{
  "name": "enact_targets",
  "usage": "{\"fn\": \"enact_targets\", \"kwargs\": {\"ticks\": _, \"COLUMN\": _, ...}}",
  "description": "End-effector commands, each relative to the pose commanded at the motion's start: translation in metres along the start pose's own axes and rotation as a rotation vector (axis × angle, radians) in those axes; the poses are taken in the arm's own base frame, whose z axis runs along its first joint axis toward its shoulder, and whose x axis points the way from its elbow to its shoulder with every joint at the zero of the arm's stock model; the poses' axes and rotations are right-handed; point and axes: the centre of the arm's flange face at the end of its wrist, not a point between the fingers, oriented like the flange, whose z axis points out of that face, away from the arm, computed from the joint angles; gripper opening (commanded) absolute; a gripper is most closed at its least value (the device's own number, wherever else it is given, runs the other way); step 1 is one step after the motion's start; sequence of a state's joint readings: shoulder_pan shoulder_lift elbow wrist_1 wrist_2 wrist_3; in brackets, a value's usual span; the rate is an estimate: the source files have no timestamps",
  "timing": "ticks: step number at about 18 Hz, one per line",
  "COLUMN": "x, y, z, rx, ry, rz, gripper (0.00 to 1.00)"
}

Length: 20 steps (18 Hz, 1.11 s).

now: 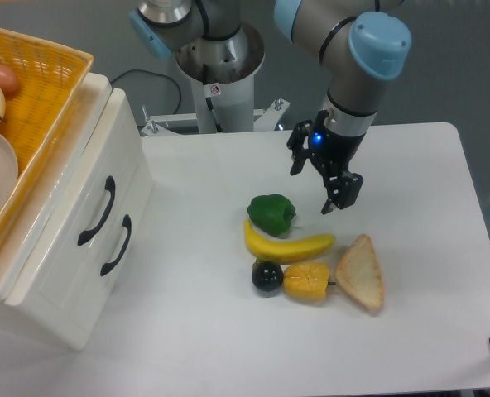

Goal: Slide open the top white drawer
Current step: 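Lower the open gripper slightly above the green pepper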

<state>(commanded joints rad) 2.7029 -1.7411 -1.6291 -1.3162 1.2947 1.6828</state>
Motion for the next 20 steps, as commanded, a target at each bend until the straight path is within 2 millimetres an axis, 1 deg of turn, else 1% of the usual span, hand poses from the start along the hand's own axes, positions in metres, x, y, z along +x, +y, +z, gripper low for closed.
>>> {"fn": "enact_targets", "kwargs": {"ticks": 1, "x": 0.0, "y": 0.0, "z": 0.0, "rx": -0.002, "ry": -0.001, "rz": 0.003, "gripper": 1.0}}
{"fn": "enact_targets", "kwargs": {"ticks": 3, "x": 0.002, "y": -0.006, "z": 0.001, "rx": -0.001, "ry": 0.002, "rz": 0.009, "gripper": 1.0}}
{"fn": "enact_targets", "kwargs": {"ticks": 7, "x": 0.001, "y": -0.007, "z": 0.0, "rx": -0.003, "ry": -0.001, "rz": 0.008, "gripper": 1.0}}
{"fn": "enact_targets", "kwargs": {"ticks": 10, "x": 0.003, "y": -0.005, "z": 0.007, "rx": -0.002, "ry": 0.014, "rz": -0.087, "gripper": 1.0}}
{"fn": "enact_targets", "kwargs": {"ticks": 13, "x": 0.006, "y": -0.016, "z": 0.012, "rx": -0.001, "ry": 0.024, "rz": -0.101, "gripper": 1.0}}
{"fn": "enact_targets", "kwargs": {"ticks": 18, "x": 0.003, "y": -0.019, "z": 0.012, "rx": 0.006, "ry": 0.022, "rz": -0.098, "gripper": 1.0}}
{"fn": "enact_targets", "kwargs": {"ticks": 19, "x": 0.005, "y": -0.023, "z": 0.016, "rx": 0.005, "ry": 0.03, "rz": -0.091, "gripper": 1.0}}
{"fn": "enact_targets", "kwargs": {"ticks": 20, "x": 0.008, "y": -0.032, "z": 0.02, "rx": 0.0, "ry": 0.038, "rz": -0.077, "gripper": 1.0}}
